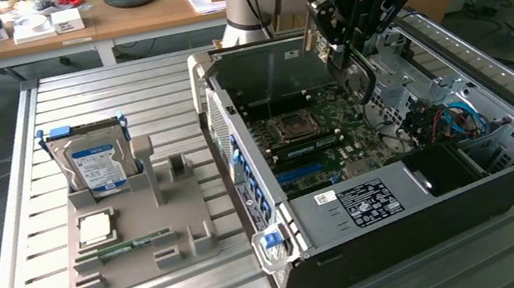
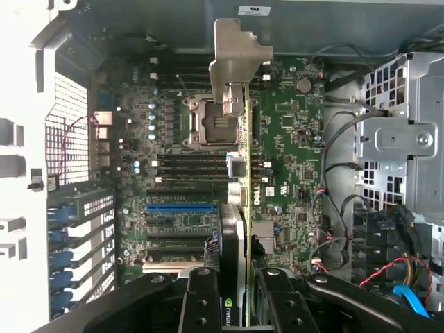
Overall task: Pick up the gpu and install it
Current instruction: 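Pick up the gpu and move the gpu toward the slot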
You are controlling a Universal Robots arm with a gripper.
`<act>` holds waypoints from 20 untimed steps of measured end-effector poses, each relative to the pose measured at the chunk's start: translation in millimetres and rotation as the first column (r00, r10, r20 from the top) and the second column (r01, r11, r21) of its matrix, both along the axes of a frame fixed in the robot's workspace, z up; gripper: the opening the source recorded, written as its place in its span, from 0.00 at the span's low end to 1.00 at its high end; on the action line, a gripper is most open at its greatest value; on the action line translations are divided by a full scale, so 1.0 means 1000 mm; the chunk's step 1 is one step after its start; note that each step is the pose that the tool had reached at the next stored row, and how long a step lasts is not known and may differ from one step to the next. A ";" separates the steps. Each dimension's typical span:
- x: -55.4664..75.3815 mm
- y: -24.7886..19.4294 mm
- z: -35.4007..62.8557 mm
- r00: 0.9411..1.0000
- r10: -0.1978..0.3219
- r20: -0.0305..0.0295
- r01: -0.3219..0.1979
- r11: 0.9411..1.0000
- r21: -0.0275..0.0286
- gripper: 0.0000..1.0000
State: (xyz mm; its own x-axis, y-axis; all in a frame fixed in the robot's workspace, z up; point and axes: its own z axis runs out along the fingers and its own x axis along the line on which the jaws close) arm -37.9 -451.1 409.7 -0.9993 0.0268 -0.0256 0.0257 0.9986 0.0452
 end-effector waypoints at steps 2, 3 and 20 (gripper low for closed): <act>0.000 0.0000 0.0000 1.000 0.000 0.000 0.000 1.000 0.000 0.27; 0.000 0.0000 0.0000 1.000 0.000 0.000 0.000 1.000 0.000 0.27; 0.009 0.0006 -0.0001 1.000 0.000 0.000 0.000 1.000 0.000 0.27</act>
